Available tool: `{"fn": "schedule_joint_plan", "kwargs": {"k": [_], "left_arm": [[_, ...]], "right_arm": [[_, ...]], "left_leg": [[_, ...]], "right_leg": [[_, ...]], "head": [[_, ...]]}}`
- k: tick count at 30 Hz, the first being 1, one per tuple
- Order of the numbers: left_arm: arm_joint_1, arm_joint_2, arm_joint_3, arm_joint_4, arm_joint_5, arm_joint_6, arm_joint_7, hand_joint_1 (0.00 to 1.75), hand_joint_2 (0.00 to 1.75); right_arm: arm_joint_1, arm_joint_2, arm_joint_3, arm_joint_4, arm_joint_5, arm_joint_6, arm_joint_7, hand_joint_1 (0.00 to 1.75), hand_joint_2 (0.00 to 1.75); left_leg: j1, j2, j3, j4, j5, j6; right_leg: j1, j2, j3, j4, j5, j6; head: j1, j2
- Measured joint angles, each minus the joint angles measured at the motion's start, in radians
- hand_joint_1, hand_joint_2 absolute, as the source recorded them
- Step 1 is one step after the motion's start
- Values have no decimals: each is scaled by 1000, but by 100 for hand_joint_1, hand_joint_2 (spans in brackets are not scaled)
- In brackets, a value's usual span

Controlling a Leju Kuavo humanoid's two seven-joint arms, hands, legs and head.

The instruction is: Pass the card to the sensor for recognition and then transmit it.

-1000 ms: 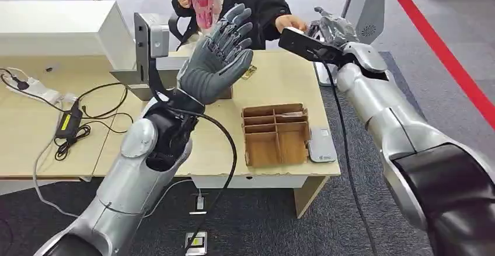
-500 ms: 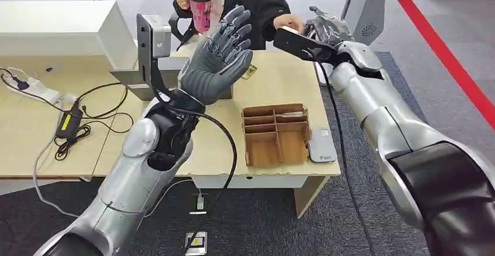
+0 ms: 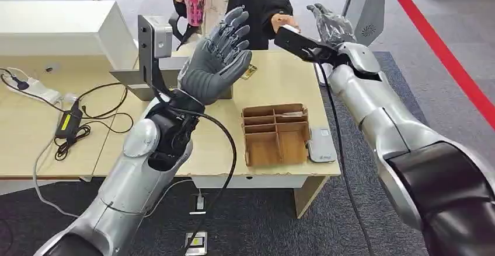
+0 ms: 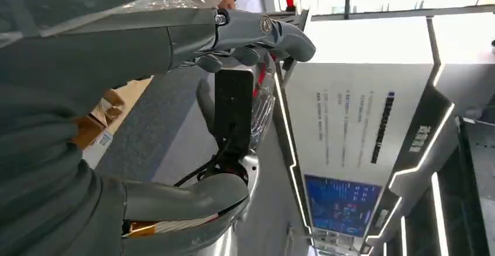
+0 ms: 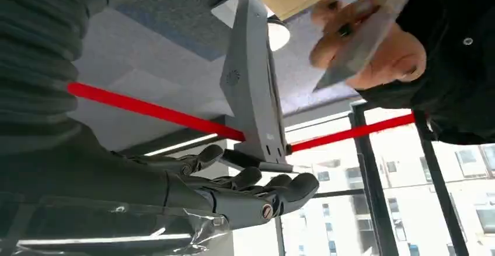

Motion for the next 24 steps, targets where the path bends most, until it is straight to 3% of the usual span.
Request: {"fn": "schedule_joint_plan", "kwargs": {"k": [5, 9, 14, 17, 20, 24], "left_arm": [[2, 2, 0, 0, -8, 13, 9, 0, 175], [7, 7, 0, -1, -18, 40, 15, 0, 175], [20, 13, 0, -6, -40, 60, 23, 0, 175], [32, 20, 1, -17, -55, 69, 30, 0, 175], [51, 30, 6, -35, -65, 72, 37, 0, 175], [66, 48, 8, -58, -72, 72, 40, 0, 175]], "right_arm": [[-3, -3, -17, 0, -125, -33, -65, 0, 175], [-13, 10, -84, -4, -377, 55, -135, 0, 175], [1, 38, -163, -54, -587, 123, -238, 0, 175], [55, 38, -177, -123, -718, 145, -231, 0, 175], [145, 14, -179, -226, -851, 167, -183, 0, 175], [255, -29, -177, -348, -869, 166, -171, 0, 175]], "left_leg": [[0, 0, 0, 0, 0, 0], [0, 0, 0, 0, 0, 0], [1, 0, 0, 0, 0, 0], [1, 0, 0, 0, 0, 0], [1, 0, 0, 0, 0, 0], [1, 0, 0, 0, 0, 0]], "right_leg": [[0, 0, 0, 0, 0, 0], [0, 0, 0, 0, 0, 0], [1, 0, 0, 0, 0, 0], [1, 0, 1, 0, 0, 0], [1, 0, 1, 0, 0, 0], [0, 0, 0, -1, 0, 0]], "head": [[0, 0], [0, 0], [0, 0], [0, 0], [0, 0], [0, 0]]}}
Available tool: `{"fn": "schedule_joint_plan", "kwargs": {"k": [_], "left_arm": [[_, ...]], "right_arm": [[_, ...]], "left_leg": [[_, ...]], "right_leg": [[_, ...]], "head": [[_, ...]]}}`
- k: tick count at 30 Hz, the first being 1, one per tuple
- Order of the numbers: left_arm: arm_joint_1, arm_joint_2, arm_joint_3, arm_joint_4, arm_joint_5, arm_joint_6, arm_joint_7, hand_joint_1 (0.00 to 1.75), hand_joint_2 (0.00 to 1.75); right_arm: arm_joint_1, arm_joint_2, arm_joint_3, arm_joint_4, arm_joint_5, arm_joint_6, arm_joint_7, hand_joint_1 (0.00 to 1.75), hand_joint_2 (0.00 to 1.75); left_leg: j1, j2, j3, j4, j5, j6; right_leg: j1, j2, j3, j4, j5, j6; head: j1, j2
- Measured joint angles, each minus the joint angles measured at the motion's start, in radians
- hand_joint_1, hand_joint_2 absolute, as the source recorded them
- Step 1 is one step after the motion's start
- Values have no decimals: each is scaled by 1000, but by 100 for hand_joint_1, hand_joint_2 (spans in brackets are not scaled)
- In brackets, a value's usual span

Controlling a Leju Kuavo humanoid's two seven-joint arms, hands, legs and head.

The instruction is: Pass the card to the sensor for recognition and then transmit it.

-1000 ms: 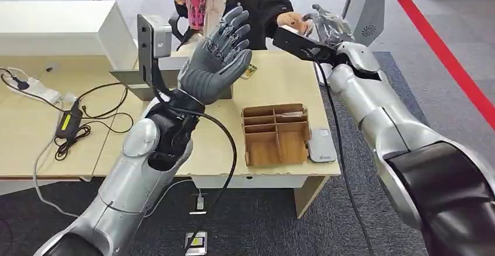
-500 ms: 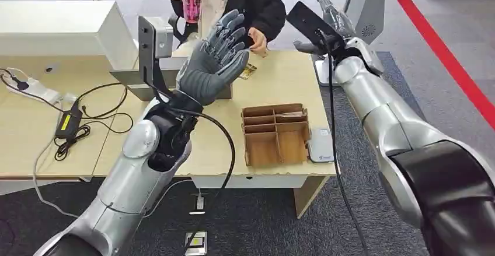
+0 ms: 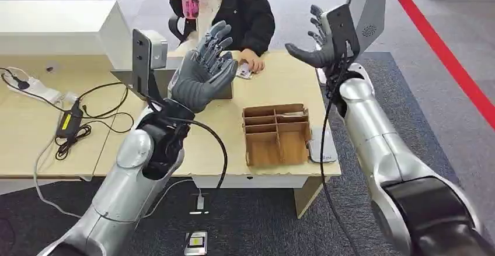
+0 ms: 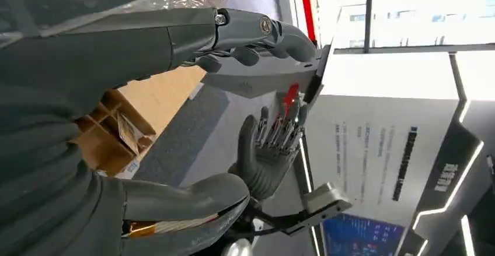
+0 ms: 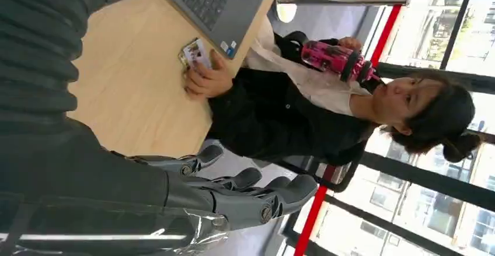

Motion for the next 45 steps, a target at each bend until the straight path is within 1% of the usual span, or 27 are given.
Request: {"fn": "schedule_joint_plan", "kwargs": {"k": [3, 5, 9, 12, 14, 16, 19, 23, 30, 33, 39, 45], "left_arm": [[9, 8, 1, -18, -3, 0, 3, 0, 175], [14, 12, 2, -25, -6, -1, 5, 0, 175], [25, 15, 9, -35, -10, -14, 6, 0, 175], [25, 15, 11, -36, -11, -23, 6, 0, 175], [25, 15, 11, -36, -12, -24, 6, 0, 175], [24, 15, 10, -36, -12, -24, 6, 0, 175], [22, 15, 10, -36, -9, -19, 4, 0, 175], [22, 15, 10, -35, -7, -10, -7, 0, 175], [22, 15, 10, -35, -4, 0, -19, 0, 175], [19, 15, 10, -35, 2, 2, -19, 0, 175], [13, 16, 8, -35, 16, 18, -12, 0, 175], [13, 19, 6, -35, 24, 14, -8, 0, 175]], "right_arm": [[68, -39, 1, -106, 14, 1, 10, 0, 175], [122, -53, 2, -156, 32, 6, 28, 0, 175], [202, -82, 7, -250, 129, 11, 50, 0, 175], [265, -103, 9, -299, 237, -10, 41, 0, 175], [304, -114, 11, -325, 341, -41, 16, 0, 175], [326, -123, 17, -341, 426, -65, -3, 0, 175], [352, -130, 27, -365, 555, -96, -14, 0, 175], [379, -129, 42, -385, 640, -109, -26, 0, 175], [394, -117, 58, -397, 721, -134, -41, 0, 175], [393, -114, 64, -401, 735, -141, -40, 0, 175], [384, -116, 71, -396, 766, -181, -36, 0, 175], [382, -116, 74, -377, 785, -170, -47, 0, 175]], "left_leg": [[0, 0, 0, 0, 0, 0], [-1, 0, 0, 0, 0, 0], [0, 0, 0, 0, 0, 0], [0, 0, 0, 0, 0, 0], [0, 0, 0, 0, 0, 0], [0, 0, 0, 0, 0, 0], [0, 0, 0, 0, 0, 0], [0, 0, 0, 0, 0, 0], [0, 0, 0, -1, 0, 0], [0, 0, 0, 0, 0, 0], [0, 0, 0, 0, 0, 0], [0, 0, 0, 0, 0, 0]], "right_leg": [[0, 0, 0, 0, 0, 0], [0, 1, 0, 0, 0, 0], [1, 0, 0, 0, 0, 0], [1, 0, 0, 0, 0, 0], [1, 0, 0, 0, 0, 0], [1, 1, 0, 0, 0, 0], [1, 1, 0, 0, 0, 0], [1, 1, 0, 0, 0, 0], [1, 1, 0, 0, 0, 0], [1, 1, 0, 0, 0, 0], [1, 0, 0, 0, 0, 0], [1, 0, 0, 0, 0, 0]], "head": [[1, 0], [0, 0], [0, 0], [1, 0], [1, 0], [0, 0], [0, 0], [0, 0], [0, 0], [0, 0], [0, 0], [0, 0]]}}
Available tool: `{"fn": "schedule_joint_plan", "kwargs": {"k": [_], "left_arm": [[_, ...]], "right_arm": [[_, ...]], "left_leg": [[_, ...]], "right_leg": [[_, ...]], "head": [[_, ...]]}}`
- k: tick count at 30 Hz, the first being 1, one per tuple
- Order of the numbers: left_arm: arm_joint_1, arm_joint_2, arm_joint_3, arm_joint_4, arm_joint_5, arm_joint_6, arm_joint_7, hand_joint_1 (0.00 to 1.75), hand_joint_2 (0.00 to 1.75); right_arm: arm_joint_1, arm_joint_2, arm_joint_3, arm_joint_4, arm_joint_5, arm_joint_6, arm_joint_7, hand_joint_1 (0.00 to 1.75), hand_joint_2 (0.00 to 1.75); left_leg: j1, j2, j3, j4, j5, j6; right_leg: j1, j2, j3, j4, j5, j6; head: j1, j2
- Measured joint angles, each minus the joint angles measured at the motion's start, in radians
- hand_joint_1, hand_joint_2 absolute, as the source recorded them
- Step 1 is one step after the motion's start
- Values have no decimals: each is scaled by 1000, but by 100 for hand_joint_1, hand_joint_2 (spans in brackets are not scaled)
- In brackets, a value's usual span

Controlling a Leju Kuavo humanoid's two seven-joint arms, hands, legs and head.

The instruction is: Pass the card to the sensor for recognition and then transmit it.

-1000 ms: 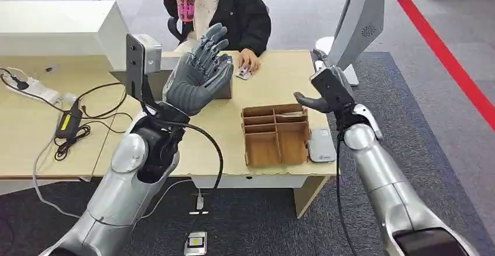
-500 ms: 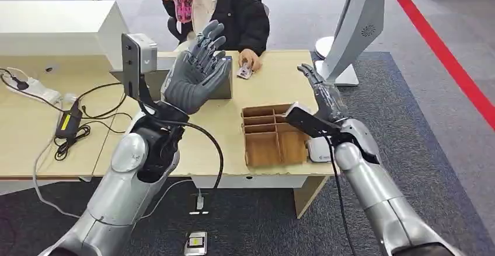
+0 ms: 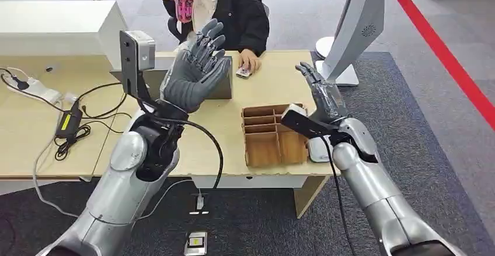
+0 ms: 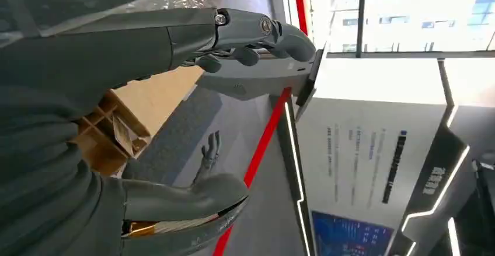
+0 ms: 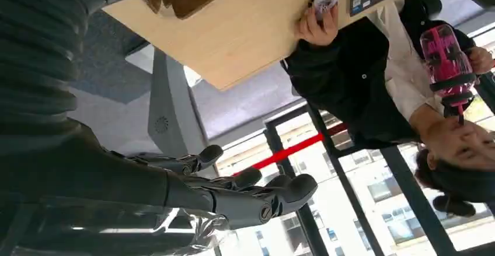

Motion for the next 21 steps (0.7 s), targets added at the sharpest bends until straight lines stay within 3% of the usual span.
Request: {"fn": "schedule_joint_plan", "kwargs": {"k": [11, 21], "left_arm": [[-6, 7, -7, -1, 30, 19, 5, 0, 175], [-7, 10, -7, -1, 32, 18, 8, 0, 175]], "right_arm": [[24, 1, 47, 11, 68, 40, 1, 0, 175], [34, 4, 85, 43, 92, 26, -4, 0, 175]], "left_leg": [[0, 0, 0, 0, 0, 0], [0, 0, 0, 0, 0, 0]], "right_leg": [[0, 0, 0, 0, 0, 0], [0, 0, 0, 0, 0, 0]], "head": [[0, 0], [0, 0]]}}
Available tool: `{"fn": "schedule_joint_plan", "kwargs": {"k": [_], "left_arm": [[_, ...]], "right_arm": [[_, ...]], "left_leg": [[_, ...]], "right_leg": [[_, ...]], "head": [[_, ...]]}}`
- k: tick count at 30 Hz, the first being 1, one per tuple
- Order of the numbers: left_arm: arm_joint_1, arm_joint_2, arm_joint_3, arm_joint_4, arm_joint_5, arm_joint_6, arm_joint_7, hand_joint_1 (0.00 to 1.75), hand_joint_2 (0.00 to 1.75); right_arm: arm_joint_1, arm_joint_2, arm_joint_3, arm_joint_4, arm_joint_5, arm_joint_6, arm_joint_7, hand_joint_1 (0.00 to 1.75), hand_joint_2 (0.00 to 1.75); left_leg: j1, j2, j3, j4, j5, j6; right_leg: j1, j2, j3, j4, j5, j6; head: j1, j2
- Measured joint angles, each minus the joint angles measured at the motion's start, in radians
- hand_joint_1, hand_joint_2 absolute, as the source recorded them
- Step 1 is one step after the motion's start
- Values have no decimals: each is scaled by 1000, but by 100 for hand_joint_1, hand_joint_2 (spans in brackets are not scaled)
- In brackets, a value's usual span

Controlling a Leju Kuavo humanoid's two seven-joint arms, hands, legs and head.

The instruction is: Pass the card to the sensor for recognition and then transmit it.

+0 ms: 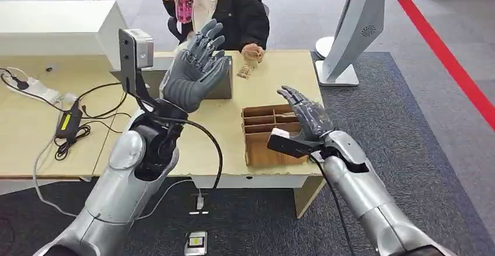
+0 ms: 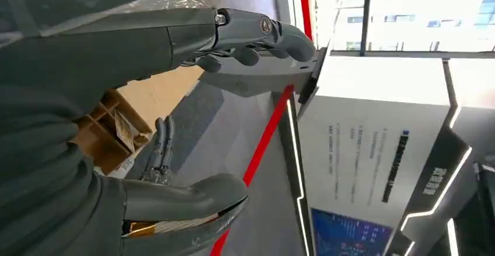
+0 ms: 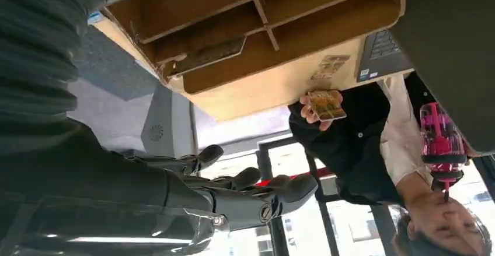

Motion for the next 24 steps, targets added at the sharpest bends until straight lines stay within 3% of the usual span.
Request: {"fn": "schedule_joint_plan", "kwargs": {"k": [3, 10, 14, 24], "left_arm": [[-2, 1, -1, 0, 1, 8, 4, 0, 175], [-19, 10, -10, 0, 31, 60, 9, 0, 175], [-40, 21, -29, 0, 59, 94, 4, 0, 175], [-58, 39, -61, 1, 78, 115, -13, 0, 175]], "right_arm": [[0, 2, 4, 14, 0, -33, 0, 0, 175], [-58, 4, 10, 133, 53, -265, 14, 0, 175], [-98, 4, 10, 226, 67, -349, 0, 0, 175], [-154, 5, 9, 384, 77, -382, -2, 0, 175]], "left_leg": [[0, 0, 0, 0, 0, 0], [0, 0, 0, 0, 0, 0], [0, 0, 0, 0, 0, 0], [0, 0, 0, 0, 0, 0]], "right_leg": [[0, 0, 0, 0, 0, 0], [0, 0, 0, 0, 0, 0], [0, 0, 0, 0, 0, 0], [0, 0, 0, 0, 0, 0]], "head": [[0, 0], [0, 0], [0, 0], [0, 0]]}}
